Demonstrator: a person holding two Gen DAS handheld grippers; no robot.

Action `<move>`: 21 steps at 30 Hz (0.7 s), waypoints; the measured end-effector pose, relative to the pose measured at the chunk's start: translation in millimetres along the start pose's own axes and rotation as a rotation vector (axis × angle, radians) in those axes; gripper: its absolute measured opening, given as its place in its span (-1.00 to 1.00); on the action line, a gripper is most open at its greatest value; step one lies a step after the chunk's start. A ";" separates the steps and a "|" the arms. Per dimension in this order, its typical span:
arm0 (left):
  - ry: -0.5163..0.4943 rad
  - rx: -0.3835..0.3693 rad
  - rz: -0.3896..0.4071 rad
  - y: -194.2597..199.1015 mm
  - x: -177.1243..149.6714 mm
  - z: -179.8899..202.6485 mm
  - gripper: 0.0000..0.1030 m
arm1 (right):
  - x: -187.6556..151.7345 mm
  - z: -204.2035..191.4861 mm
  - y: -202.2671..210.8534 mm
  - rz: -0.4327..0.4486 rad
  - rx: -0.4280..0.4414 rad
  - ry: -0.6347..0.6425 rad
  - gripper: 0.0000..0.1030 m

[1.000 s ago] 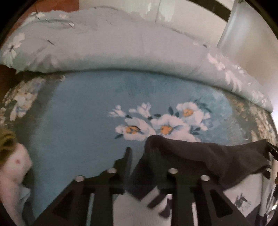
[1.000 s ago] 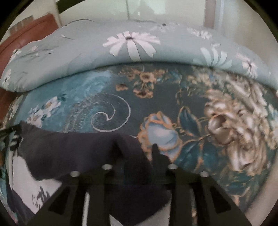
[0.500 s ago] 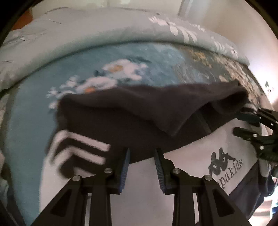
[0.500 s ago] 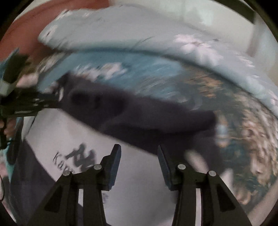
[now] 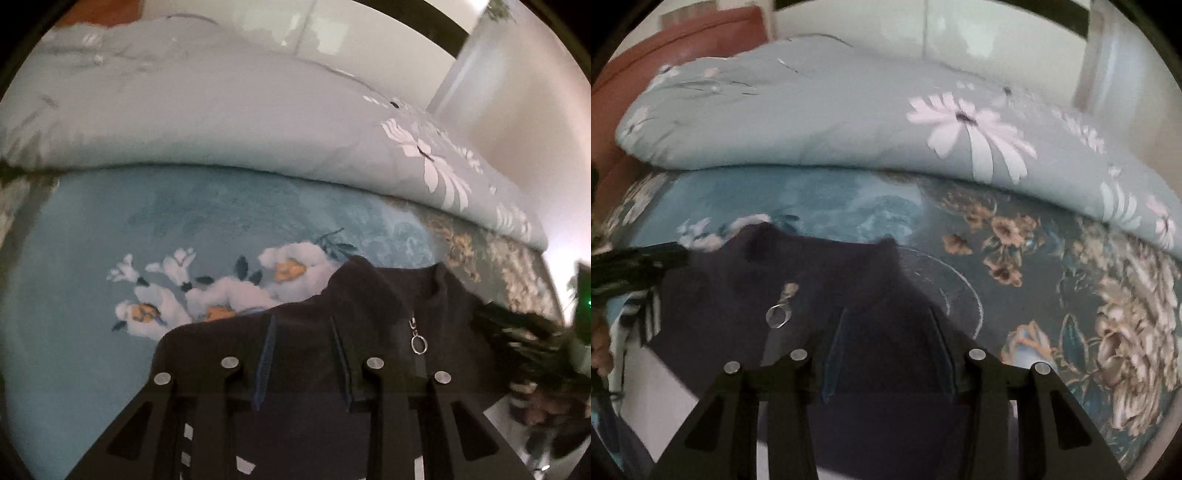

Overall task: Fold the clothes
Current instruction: 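Lower the jacket onto the bed cover with both grippers, then release the jacket and spread it flat with both grippers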

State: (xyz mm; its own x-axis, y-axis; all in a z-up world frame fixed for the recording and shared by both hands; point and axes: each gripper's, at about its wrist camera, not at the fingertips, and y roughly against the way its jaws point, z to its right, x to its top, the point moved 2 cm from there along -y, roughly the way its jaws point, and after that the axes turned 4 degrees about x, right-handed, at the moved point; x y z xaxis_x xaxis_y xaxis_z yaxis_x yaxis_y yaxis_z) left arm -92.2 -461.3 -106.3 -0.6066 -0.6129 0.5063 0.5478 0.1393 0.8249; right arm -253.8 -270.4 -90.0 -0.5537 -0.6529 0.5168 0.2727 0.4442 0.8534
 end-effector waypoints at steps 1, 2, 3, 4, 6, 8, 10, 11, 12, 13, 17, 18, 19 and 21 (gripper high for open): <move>0.001 0.011 -0.006 2.3 -2.2 -3.6 -0.37 | -0.5 2.8 -6.7 -0.017 -0.005 -0.017 -0.12; -0.006 0.029 -0.014 4.6 -4.6 -6.5 -0.37 | -1.9 5.0 -8.6 -0.021 -0.002 -0.030 -0.12; -0.022 0.052 -0.022 9.1 -9.0 -9.4 -0.37 | -3.5 7.1 -7.8 -0.017 0.007 -0.042 -0.12; -0.037 0.073 -0.021 14.9 -13.4 -11.4 -0.37 | -4.7 8.7 -1.3 -0.002 0.020 -0.050 -0.12; -0.066 0.092 0.010 33.7 -25.4 -15.1 -0.37 | -12.2 12.8 22.8 0.041 0.038 -0.059 -0.12; -0.077 0.100 0.045 52.9 -39.5 -14.5 -0.37 | -34.0 20.9 54.0 0.074 0.026 -0.062 -0.13; -0.086 0.104 0.077 69.8 -53.8 -9.0 -0.32 | -55.7 28.9 85.3 0.107 0.014 -0.066 -0.12; -0.093 0.101 0.095 79.1 -63.3 -5.1 -0.25 | -66.6 33.0 100.9 0.124 0.008 -0.067 -0.12; -0.101 0.093 0.114 89.6 -75.3 -0.1 -0.16 | -77.4 37.0 116.6 0.140 0.002 -0.069 -0.12; -0.104 0.091 0.129 99.0 -88.3 4.6 -0.11 | -88.3 41.0 132.2 0.156 -0.004 -0.070 -0.12; -0.141 0.078 0.155 123.6 -132.4 22.3 0.01 | -138.2 59.2 189.5 0.205 -0.033 -0.095 -0.12; -0.154 0.081 0.163 129.8 -144.1 26.3 0.02 | -160.2 66.9 196.0 0.192 -0.047 -0.127 -0.12; -0.155 0.093 0.179 136.2 -153.3 29.0 0.03 | -182.2 74.5 202.4 0.180 -0.061 -0.160 -0.12; -0.152 0.113 0.210 148.7 -171.6 33.9 0.10 | -225.0 89.0 215.6 0.167 -0.084 -0.240 -0.12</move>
